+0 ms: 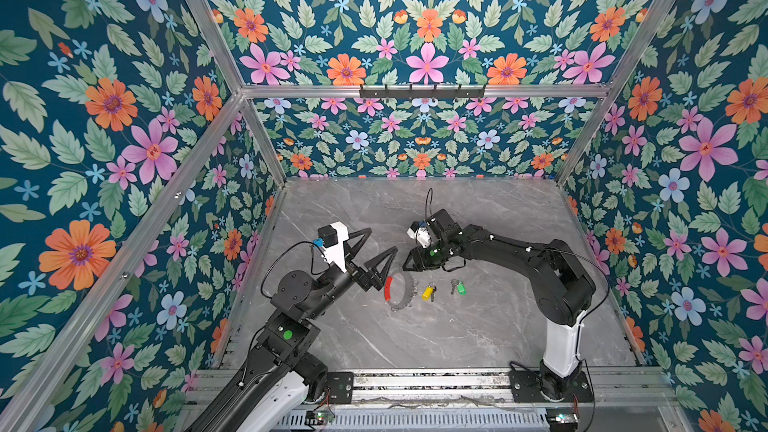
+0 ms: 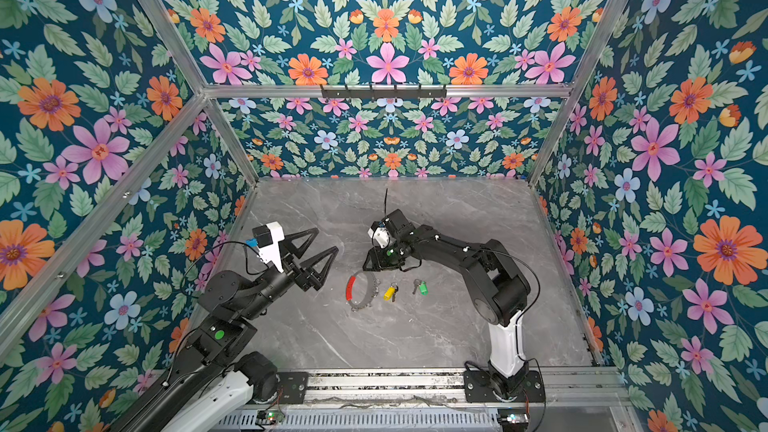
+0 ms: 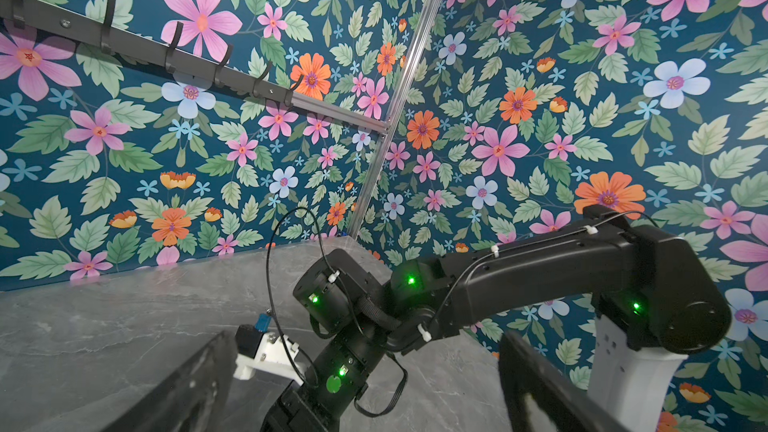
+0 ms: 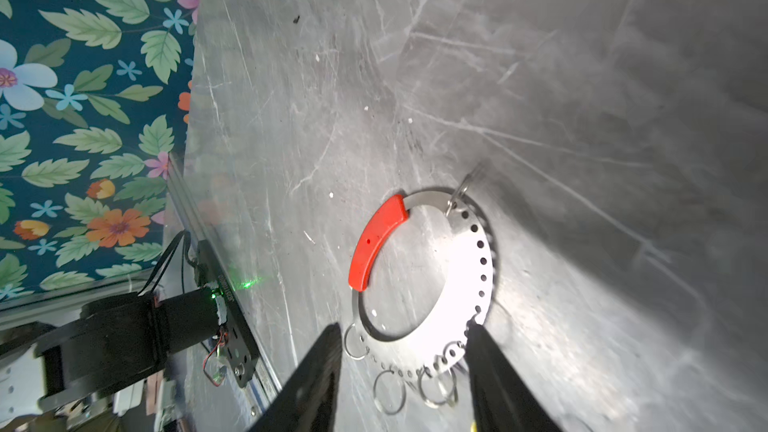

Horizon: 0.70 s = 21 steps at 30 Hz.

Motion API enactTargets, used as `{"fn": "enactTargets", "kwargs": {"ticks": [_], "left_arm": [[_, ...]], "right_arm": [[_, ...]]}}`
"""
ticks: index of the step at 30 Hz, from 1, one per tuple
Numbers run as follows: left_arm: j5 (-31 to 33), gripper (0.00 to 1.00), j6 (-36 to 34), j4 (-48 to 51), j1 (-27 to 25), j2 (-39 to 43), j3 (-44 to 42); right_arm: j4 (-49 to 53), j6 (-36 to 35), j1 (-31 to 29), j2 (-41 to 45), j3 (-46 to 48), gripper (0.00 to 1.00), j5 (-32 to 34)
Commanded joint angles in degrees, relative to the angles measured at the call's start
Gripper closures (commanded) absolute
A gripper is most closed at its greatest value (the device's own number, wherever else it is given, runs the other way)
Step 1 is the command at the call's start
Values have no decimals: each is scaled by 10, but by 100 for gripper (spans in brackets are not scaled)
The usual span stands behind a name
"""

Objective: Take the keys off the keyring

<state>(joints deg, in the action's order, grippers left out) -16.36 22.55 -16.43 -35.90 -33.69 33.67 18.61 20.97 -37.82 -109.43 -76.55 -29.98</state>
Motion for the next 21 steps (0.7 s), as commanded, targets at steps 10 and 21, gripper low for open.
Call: {"fn": "enactTargets", "kwargs": {"ticks": [10,21], "left_arm": [[181,0,-47,-22,5,-91,17],[401,0,-185,-197,122,-318,-2]], "right_arm": [[-102,-9,-1,251,144,34,170],[-150,-32,-1,430,257,3,277]]}}
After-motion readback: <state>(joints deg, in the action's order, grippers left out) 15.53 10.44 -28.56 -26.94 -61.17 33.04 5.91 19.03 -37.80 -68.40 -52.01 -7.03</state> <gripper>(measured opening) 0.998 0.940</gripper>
